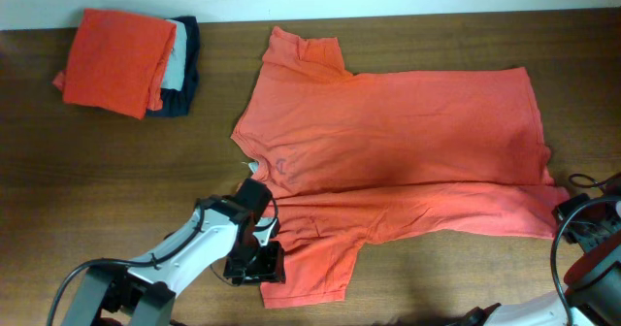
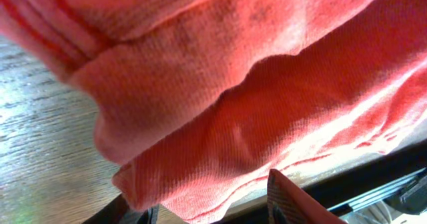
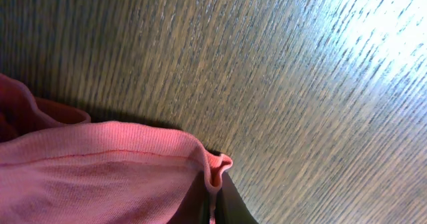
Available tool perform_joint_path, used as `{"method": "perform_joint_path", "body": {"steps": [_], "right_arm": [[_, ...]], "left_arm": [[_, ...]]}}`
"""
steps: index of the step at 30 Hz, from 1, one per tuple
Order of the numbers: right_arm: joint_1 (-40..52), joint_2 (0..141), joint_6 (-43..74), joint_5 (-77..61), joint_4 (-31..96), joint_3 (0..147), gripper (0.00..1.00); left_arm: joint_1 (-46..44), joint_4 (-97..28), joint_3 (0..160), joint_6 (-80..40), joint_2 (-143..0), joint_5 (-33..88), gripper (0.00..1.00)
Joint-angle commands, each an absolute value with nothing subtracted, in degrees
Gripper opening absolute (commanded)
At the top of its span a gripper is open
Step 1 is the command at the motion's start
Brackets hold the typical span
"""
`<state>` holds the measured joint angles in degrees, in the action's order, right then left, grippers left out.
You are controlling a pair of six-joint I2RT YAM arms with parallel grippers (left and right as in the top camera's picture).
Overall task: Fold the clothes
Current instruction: 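Lift both hem corners with both grippers toward the collar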
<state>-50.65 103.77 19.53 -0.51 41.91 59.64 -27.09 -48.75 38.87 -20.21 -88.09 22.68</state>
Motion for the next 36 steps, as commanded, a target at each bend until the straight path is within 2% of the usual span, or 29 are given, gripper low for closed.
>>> {"method": "perform_joint_path", "body": {"steps": [1,2,3,4,5,6,7,8,20,28,36], "right_arm": [[-51.03,103.66,19.99,-1.72,42.15,58.7,0.04],[-51.03,103.66,19.99,-1.74,42.28,58.7,0.04],[-51.03,103.66,19.99,-1.74,42.48,58.7,0.04],[-51.03,103.66,20.01,-2.22,42.7,58.7,0.04],[-51.03,103.66,20.01,-3.88,42.96,58.7,0.04],[-51.03,103.66,19.99,-6.72,43.07,58.7,0.1],[-51.03,103.66,19.97,-8.01,43.07,58.7,0.1],[-51.03,103.66,19.97,-8.23,43.05,58.7,0.04],[-51.0,103.53,19.99,-8.16,44.95,59.96,0.04],[-49.69,103.53,20.05,-7.16,57.45,70.41,0.04],[-41.36,103.53,19.99,3.62,72.1,82.0,0.04]], "left_arm": [[-27.75,-48.93,37.54,-21.87,-87.88,20.53,0.41],[-27.75,-49.08,37.54,-21.87,-87.88,20.53,0.33],[-27.75,-49.82,37.54,-21.87,-87.88,20.56,0.08],[-27.75,-50.3,37.54,-21.85,-87.88,20.56,0.01],[-27.75,-51.18,37.54,-21.85,-87.88,20.56,0.01],[-27.75,-51.59,37.54,-21.85,-87.88,20.56,0.01],[-27.75,-52.12,37.54,-21.85,-87.81,20.56,0.01],[-27.75,-52.34,37.54,-21.82,-87.72,20.56,0.0],[-27.7,-54.35,40.75,-21.85,-79.09,17.65,0.0],[-27.7,-60.95,42.83,-26.33,-71.13,14.57,0.0],[-27.7,-67.66,50.5,-27.81,-71.11,12.75,0.0]]}}
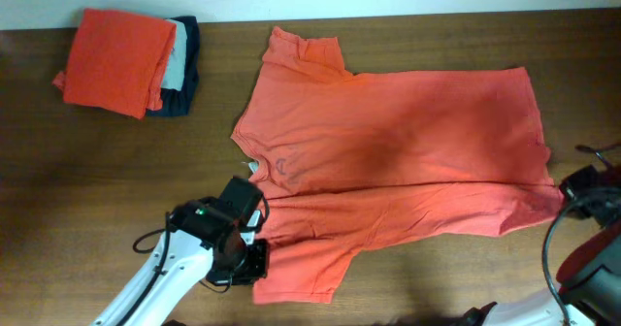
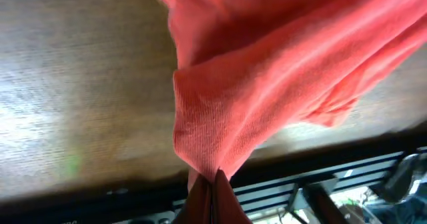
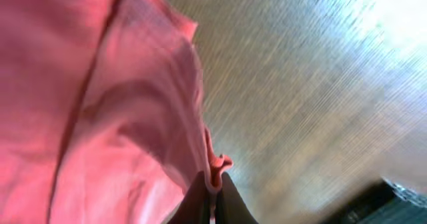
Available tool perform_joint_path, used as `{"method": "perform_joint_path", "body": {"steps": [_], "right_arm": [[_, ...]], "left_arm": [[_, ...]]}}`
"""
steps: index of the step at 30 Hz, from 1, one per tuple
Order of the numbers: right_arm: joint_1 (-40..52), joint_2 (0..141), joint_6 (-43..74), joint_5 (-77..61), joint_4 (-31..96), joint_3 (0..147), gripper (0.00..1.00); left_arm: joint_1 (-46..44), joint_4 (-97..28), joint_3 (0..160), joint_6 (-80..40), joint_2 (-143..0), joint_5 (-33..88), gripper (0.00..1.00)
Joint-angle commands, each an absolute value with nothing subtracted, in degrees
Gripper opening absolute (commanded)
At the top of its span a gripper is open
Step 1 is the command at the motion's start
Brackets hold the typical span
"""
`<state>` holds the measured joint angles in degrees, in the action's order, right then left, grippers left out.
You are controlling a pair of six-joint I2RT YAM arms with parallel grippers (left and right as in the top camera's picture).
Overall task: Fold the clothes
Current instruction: 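Lift both hem corners with both grippers toward the collar, then fold the hem up over the shirt body toward the back with both grippers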
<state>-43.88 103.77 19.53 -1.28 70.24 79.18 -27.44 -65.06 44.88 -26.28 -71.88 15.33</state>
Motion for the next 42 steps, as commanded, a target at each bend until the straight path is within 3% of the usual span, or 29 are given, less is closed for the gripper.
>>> {"method": "perform_joint_path", "body": {"steps": [1,16,29,42], "right_arm": [[-40.38,103.53,19.94,4.4,73.14,82.7,0.04],[-38.48,97.49,19.33,5.06,81.54,88.62,0.04],[-38.06,90.89,17.32,1.72,82.28,88.73,0.04],[-34.35,91.35,17.02,3.62,75.33,88.73,0.04]], "left_arm": [[-27.7,-69.43,52.42,-28.03,-71.11,11.29,0.01],[-27.7,-82.67,67.2,-28.91,-71.11,8.91,0.0],[-27.7,-86.21,72.82,-29.1,-71.09,6.9,0.01],[-20.43,-64.88,73.89,-23.29,-73.21,-0.03,0.01]]}}
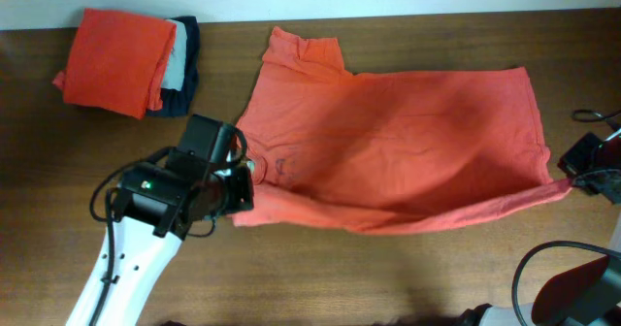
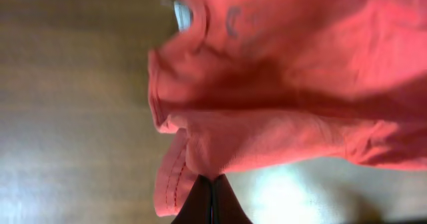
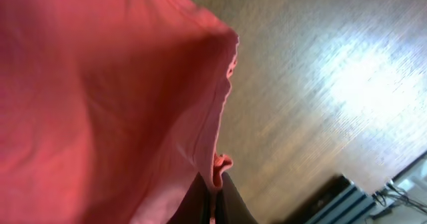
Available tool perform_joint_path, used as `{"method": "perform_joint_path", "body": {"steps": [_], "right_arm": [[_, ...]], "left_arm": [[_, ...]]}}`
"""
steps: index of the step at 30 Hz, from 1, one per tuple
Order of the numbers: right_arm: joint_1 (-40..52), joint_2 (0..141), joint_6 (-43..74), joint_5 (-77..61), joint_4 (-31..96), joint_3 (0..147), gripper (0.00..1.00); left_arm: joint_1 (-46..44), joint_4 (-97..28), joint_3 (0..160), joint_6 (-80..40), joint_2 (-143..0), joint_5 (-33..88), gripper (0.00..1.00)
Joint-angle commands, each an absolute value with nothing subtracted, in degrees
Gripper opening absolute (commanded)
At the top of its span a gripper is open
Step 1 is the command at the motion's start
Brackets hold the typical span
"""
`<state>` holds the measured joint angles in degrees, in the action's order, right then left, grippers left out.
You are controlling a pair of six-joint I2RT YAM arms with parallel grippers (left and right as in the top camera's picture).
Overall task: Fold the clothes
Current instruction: 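Fold the hem up over the shirt body toward the back with both grippers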
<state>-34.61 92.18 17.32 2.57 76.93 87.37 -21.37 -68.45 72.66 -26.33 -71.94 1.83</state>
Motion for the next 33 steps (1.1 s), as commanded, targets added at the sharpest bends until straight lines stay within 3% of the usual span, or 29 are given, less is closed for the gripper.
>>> {"method": "perform_joint_path", "body": {"steps": [1,15,33], "right_arm": [[-34.35,91.53,16.99,3.46,74.87,88.73,0.04],[-30.28,95.55,16.97,3.7,64.34,88.66,0.04],[-27.03,107.11,16.97,3.29,55.75,88.66,0.04]], "left_arm": [[-20.38,-63.09,73.89,-22.7,-73.91,-0.03,0.01],[-20.4,-45.01,73.91,-17.02,-86.41,0.01,0.0],[-20.4,-37.47,74.78,-11.84,-87.57,-0.01,0.0]]}}
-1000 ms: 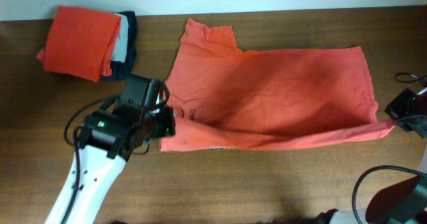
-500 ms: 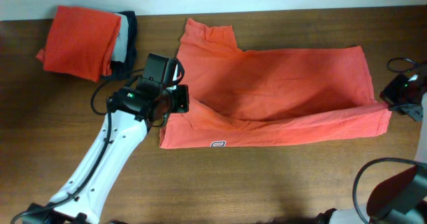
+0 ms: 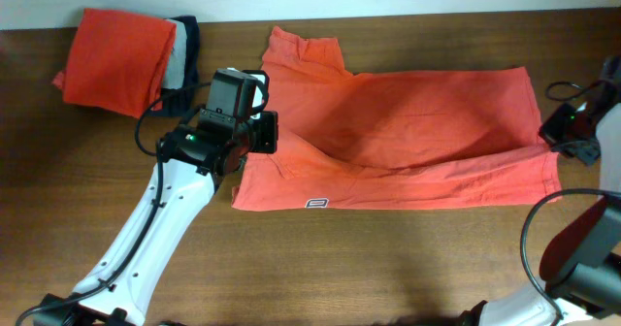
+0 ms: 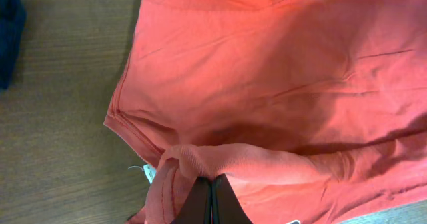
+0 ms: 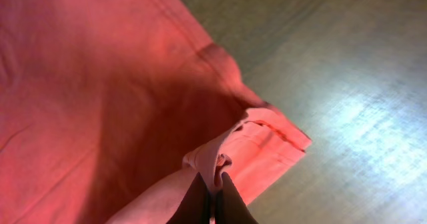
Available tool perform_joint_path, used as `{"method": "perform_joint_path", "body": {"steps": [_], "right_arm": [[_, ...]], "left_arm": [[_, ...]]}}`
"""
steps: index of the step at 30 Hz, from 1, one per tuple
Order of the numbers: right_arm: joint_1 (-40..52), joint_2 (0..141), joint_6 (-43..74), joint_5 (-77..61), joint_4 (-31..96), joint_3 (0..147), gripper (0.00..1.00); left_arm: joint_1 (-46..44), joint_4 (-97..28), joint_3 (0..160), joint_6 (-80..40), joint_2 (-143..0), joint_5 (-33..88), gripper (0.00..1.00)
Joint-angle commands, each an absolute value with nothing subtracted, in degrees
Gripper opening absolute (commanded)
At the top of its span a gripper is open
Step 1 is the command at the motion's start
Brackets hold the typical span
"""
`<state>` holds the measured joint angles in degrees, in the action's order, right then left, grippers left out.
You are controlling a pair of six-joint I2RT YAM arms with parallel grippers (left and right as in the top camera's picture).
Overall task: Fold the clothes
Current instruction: 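Fold the hem up over the shirt body toward the back with both grippers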
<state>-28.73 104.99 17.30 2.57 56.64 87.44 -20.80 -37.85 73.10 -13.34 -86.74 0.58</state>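
An orange T-shirt (image 3: 408, 122) lies across the middle of the table, its near half lifted and drawn toward the far edge, so a fold runs along the front. My left gripper (image 3: 260, 132) is shut on the shirt's left edge (image 4: 200, 161), held above the shirt's left side. My right gripper (image 3: 566, 137) is shut on the shirt's right corner (image 5: 220, 161) at the table's right end. A small label (image 3: 316, 204) shows on the folded front edge. One sleeve (image 3: 303, 49) sticks out at the far left.
A stack of folded clothes (image 3: 126, 59), orange on top with grey and dark blue below, sits at the far left corner. Bare wooden table (image 3: 408, 268) runs along the front. A white wall borders the far edge.
Both grippers have moved toward the far edge with the shirt's lifted half. The near sleeve is tucked under, and the front edge is now a straight fold.
My left gripper was at the near sleeve and my right at the near right corner, the shirt lying flat. Then both held fabric pinched and raised. The near half then hung lifted over the middle, and now it is carried over the far half.
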Motion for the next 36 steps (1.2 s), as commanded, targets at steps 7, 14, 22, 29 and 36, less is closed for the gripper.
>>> {"method": "perform_joint_path", "body": {"steps": [7,14,22,29,36], "right_arm": [[-25.08,111.0,16.99,3.88,51.94,88.64,0.04],[-25.15,113.71,16.97,7.25,50.85,88.55,0.04],[-25.15,114.87,16.99,7.38,46.15,88.51,0.04],[-25.12,114.91,18.61,7.38,43.03,88.36,0.04],[-25.12,115.94,18.98,7.38,41.01,88.29,0.06]], "left_arm": [[-20.45,-36.4,74.78,-10.37,-91.64,-1.37,0.0],[-20.45,-34.3,74.78,-10.37,-96.82,-3.07,0.01],[-20.45,-31.27,74.78,-10.39,-100.4,-8.01,0.01],[-20.29,-30.41,74.78,-10.39,-100.4,-10.59,0.0],[-20.29,-30.39,74.78,-10.39,-100.4,-10.59,0.01]]}}
